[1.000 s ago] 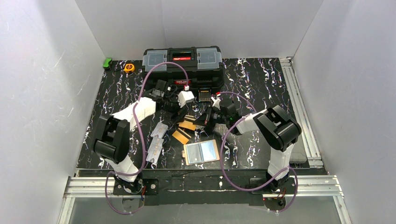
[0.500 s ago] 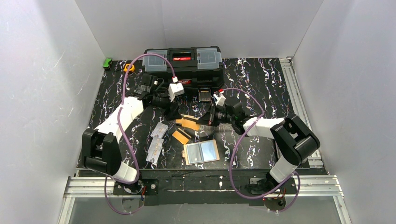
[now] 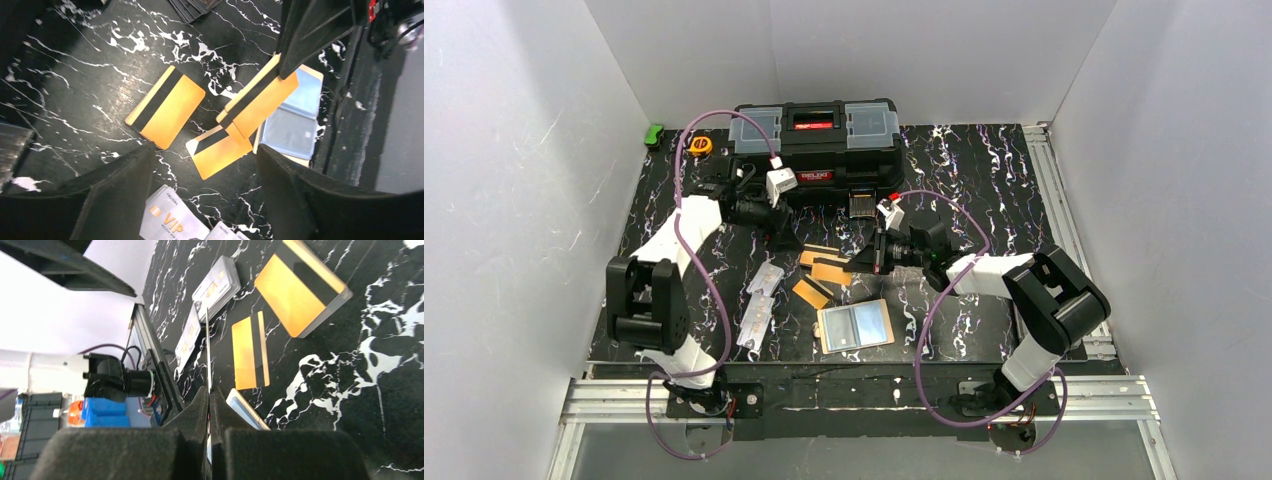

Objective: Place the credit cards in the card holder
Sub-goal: Pick up the credit card from the center of the board, then place the credit card at the center of the board, then insert the credit card into the card holder.

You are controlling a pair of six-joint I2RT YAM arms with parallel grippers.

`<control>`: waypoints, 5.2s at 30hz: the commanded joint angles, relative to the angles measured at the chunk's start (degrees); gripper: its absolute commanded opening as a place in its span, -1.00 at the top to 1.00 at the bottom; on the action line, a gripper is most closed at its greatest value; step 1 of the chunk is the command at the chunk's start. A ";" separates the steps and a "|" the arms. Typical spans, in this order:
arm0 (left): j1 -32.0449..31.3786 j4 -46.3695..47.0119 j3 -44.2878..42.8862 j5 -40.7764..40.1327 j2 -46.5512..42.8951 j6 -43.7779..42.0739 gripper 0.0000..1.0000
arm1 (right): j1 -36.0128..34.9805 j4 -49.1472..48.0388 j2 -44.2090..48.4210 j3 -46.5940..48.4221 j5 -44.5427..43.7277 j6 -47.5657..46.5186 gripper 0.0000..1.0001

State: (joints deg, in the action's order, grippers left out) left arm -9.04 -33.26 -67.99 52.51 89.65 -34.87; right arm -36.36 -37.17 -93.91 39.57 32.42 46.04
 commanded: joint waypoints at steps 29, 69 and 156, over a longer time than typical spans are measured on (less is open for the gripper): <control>0.79 -34.15 -14.95 18.23 18.32 -19.96 1.00 | 1.32 -22.15 -3.56 -0.23 11.51 4.63 0.97; 1.84 -9.64 -9.48 4.02 14.52 -5.14 1.00 | 5.25 -16.90 -6.37 0.08 13.39 2.02 0.84; -9.68 -36.38 -12.42 33.18 -3.45 -10.20 0.75 | -9.87 14.55 36.35 2.36 -10.14 -19.63 0.92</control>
State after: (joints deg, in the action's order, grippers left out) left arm -18.50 -63.70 -77.67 81.62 86.19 -41.91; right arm -46.26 -20.47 -58.04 39.99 23.99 26.39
